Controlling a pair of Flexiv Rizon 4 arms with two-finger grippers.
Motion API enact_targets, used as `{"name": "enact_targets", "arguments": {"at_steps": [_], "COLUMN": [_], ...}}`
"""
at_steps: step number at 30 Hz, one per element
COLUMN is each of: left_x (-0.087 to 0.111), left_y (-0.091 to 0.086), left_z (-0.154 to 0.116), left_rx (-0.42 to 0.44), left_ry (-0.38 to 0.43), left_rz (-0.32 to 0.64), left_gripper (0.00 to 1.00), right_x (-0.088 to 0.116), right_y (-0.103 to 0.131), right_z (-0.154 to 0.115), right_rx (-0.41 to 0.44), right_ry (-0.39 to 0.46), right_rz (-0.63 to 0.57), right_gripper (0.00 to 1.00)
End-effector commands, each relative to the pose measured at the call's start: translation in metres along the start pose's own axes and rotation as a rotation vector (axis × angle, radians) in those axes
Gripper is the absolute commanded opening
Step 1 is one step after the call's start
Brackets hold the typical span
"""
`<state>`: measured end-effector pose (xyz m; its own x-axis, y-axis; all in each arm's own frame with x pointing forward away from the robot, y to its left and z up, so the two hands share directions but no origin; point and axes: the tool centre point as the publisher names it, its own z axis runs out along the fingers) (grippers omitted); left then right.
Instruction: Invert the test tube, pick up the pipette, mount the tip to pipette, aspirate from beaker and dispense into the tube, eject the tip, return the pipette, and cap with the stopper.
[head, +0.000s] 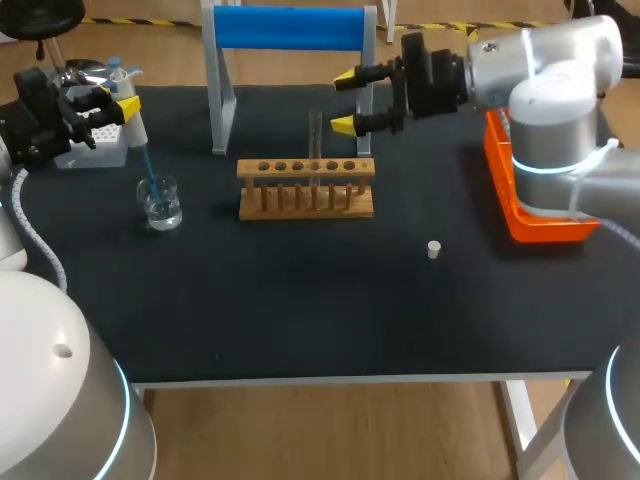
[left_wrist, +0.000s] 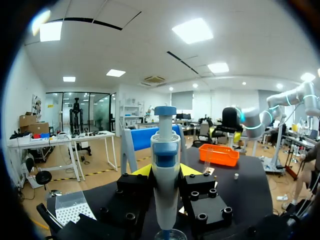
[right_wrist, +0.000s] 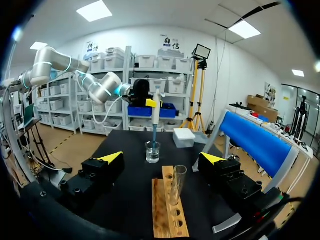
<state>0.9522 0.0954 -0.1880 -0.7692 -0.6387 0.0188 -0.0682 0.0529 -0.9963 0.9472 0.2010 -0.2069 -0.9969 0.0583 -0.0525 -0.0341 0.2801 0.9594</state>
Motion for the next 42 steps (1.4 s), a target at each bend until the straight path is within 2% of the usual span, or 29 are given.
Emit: {"name": "enact_targets", "arguments": {"at_steps": [1, 12, 21, 42], "left_x": [0.001, 0.001, 0.001, 0.001], "left_y": [-0.001, -0.001, -0.001, -0.001], "left_z": [-0.001, -0.001, -0.001, -0.001], "left_rx": [-0.001, -0.001, -0.001, -0.001], "left_ry": [-0.002, -0.002, -0.002, -0.002], "left_rz": [-0.001, -0.001, -0.001, -0.001], "left_gripper": [0.00, 0.00, 0.00, 0.00], "right_x": [-0.004, -0.004, -0.014, -0.036], "right_y": [-0.009, -0.020, -0.034, -0.062], "right_z": [0.005, 0.010, 0.013, 0.041], "right_rx": [0.001, 0.030, 0.064, 0.209], "right_ry": [0.006, -0.006, -0.024, 0.037], "right_rz": [0.003, -0.011, -0.024, -0.047], "right_gripper": [1.00, 1.00, 1.00, 1.00]}}
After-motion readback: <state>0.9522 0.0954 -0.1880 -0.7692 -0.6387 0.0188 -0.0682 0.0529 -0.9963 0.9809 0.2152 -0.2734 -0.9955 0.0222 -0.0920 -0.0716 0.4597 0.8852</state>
